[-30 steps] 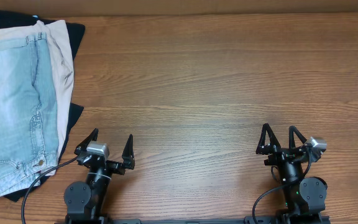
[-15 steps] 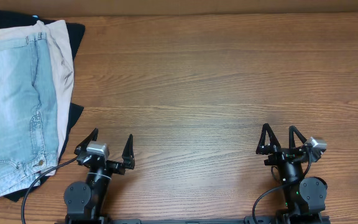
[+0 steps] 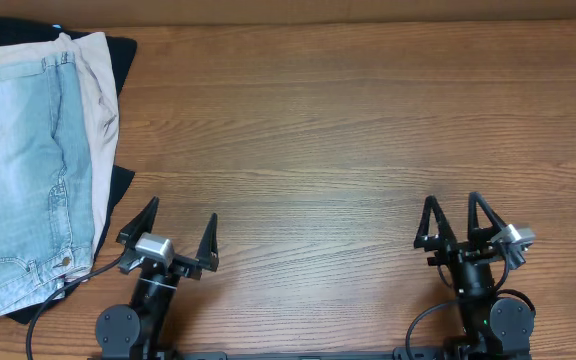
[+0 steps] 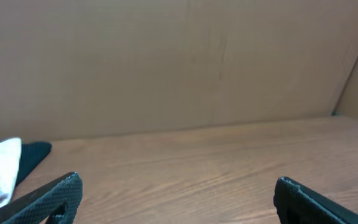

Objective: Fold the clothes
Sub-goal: 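Reach the left gripper to the denim shorts on top of the stack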

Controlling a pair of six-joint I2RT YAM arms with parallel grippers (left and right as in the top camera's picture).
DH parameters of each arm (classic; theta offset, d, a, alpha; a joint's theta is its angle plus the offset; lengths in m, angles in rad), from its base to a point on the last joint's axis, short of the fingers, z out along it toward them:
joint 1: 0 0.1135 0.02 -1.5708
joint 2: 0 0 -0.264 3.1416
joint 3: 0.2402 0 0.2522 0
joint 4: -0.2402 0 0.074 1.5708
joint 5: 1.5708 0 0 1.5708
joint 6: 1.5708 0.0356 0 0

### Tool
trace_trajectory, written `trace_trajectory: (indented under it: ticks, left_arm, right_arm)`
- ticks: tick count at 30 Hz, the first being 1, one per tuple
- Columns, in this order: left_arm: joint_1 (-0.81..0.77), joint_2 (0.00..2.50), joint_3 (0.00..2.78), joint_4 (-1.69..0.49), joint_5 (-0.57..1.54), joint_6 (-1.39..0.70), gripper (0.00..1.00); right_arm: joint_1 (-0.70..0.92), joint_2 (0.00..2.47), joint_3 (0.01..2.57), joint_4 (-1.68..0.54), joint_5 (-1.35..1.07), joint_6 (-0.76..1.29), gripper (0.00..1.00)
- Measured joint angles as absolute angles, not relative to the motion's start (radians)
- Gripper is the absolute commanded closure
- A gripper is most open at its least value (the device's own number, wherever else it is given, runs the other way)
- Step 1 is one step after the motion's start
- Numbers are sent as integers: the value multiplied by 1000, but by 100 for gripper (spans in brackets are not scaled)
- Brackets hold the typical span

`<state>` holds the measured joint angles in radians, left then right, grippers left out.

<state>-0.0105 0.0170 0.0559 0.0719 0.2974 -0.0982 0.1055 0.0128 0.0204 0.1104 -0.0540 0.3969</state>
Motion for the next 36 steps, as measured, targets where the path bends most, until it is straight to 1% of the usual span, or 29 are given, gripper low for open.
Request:
trace_trajectory:
  ticks: [3, 6, 12, 15, 21, 24, 28, 33, 36]
  left_arm:
    - [-10, 47, 164, -30, 287, -87, 0]
    - [-10, 122, 300, -93, 266, -57, 0]
    - [-10, 406, 632, -225, 245, -22, 0]
    - [-10, 581, 821, -358, 239, -18, 0]
    - [-10, 920, 1230, -706, 216, 15, 0]
    - [-10, 1063, 1404, -812, 204, 39, 0]
    - [-10, 1163, 1496, -847, 182, 56, 0]
    - [-7, 1233, 1504, -854, 141, 61, 0]
    - [33, 1277, 1505, -850, 92, 63, 0]
  right_arm:
    - [105, 17, 57, 99, -97, 353, 0]
    - [105, 51, 156, 68, -113, 300, 0]
    - [105, 251, 457, -62, -135, 206, 0]
    - [105, 426, 644, -203, -170, 171, 0]
    - [105, 807, 1044, -579, -233, 140, 0]
    - [105, 989, 1221, -747, -244, 133, 0]
    - [105, 1172, 1321, -804, -253, 130, 0]
    - [105, 1392, 1328, -885, -276, 131, 0]
    - [105, 1517, 1328, -910, -335, 131, 0]
